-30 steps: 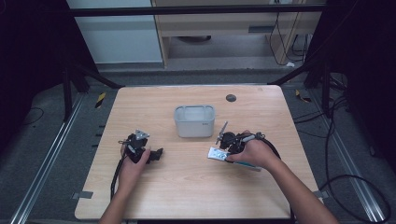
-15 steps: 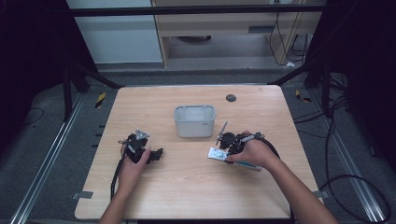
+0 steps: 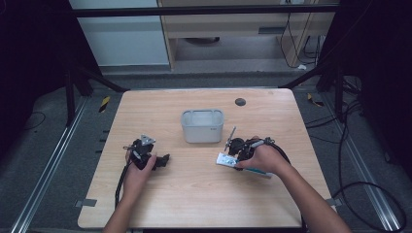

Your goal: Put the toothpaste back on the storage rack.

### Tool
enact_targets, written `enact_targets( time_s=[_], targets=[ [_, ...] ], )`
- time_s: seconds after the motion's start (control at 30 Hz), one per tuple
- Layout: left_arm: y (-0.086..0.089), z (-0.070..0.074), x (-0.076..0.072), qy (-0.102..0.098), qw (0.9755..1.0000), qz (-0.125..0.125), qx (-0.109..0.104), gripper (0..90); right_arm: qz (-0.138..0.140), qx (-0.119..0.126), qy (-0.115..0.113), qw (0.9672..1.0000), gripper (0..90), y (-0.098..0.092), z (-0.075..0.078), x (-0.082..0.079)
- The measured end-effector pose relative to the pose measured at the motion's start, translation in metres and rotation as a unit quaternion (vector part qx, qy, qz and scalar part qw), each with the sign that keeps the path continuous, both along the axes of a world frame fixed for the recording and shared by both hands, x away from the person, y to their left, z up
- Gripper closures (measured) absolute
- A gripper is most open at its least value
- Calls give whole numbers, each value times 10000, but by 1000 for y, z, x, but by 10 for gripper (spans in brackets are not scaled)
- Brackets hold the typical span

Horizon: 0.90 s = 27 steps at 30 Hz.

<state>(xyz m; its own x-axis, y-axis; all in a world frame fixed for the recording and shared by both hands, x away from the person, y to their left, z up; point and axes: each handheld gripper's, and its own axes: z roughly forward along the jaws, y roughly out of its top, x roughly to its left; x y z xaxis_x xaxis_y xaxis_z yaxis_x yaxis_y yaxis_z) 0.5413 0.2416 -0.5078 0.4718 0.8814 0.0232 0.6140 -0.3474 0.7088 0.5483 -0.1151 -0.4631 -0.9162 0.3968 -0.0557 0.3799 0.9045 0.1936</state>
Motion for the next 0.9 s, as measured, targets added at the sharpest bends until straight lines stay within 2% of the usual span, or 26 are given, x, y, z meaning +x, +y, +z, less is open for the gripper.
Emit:
enact_targets(
  time_s=[0.5, 0.9],
  targets=[
    [0, 0, 0, 0, 10000, -4, 3, 0, 126, -70, 6, 9999, 574, 2, 0, 0],
    [0, 0, 0, 1, 10000, -2, 0, 0, 147, -97, -20, 9998, 635, 3, 2, -1]
  ],
)
